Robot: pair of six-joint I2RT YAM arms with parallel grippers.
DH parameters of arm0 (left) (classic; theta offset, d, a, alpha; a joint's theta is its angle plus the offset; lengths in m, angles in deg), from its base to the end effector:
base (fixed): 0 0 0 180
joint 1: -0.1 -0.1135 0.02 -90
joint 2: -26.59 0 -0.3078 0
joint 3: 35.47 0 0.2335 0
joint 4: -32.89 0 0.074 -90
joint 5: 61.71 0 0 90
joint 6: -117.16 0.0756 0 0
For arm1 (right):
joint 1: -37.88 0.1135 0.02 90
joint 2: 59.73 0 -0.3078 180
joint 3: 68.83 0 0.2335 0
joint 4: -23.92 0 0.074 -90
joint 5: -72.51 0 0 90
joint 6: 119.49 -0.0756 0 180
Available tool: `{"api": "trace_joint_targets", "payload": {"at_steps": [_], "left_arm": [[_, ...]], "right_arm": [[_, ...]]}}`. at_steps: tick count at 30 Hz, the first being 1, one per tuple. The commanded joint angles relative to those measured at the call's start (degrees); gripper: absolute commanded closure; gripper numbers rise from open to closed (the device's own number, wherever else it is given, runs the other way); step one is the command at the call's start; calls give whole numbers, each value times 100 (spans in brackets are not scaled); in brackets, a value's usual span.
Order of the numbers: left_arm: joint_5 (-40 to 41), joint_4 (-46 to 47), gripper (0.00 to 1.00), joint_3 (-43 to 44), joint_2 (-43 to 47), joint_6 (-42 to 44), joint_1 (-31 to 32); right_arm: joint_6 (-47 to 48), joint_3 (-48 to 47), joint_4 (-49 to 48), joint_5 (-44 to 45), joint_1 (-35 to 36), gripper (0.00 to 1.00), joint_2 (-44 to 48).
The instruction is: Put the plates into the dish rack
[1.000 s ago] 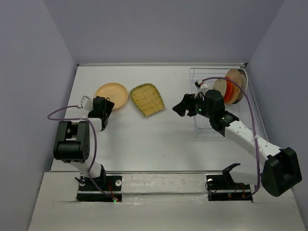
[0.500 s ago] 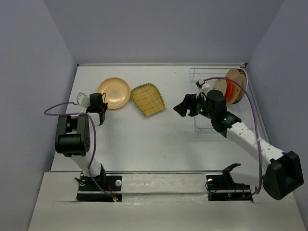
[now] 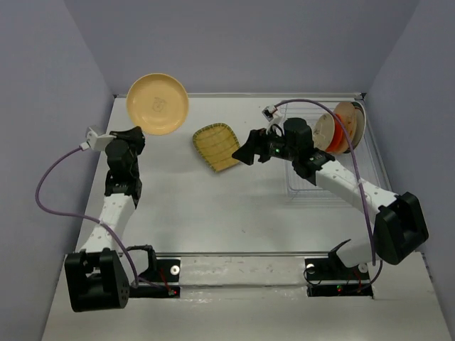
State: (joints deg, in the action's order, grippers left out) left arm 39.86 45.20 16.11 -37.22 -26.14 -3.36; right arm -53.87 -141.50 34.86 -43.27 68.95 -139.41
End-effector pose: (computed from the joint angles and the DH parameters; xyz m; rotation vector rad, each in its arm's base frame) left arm 0.2590 0.0309 0.3404 -0.8951 1.3185 -0.5233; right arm 0.2672 0.1994 0.3440 -0.4429 1.9503 1.0671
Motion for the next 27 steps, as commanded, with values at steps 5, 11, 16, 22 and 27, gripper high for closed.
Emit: {"api": "trace_joint_targets", "payload": {"at_steps": [5,11,16,22,27], "left_arm": [[-1701,348,94,-785,1361,-146,320],[-2712,286,94,-1102,1889,-58,311],[-3143,312,94,-1225,2030,91,890],[-3258,268,95,-1190,2110,408,1295],[-3223,268,94,-1138,2092,496,1454]], "right_arm": [[-479,-1244,-643,-532,75,5,-355],[-559,-1631,-555,-508,75,3,-662],[-796,-1675,-546,-481,75,3,-1162],[-849,-1605,-467,-252,75,3,-1331],[-647,-1456,-300,2,75,6,-1129]]}}
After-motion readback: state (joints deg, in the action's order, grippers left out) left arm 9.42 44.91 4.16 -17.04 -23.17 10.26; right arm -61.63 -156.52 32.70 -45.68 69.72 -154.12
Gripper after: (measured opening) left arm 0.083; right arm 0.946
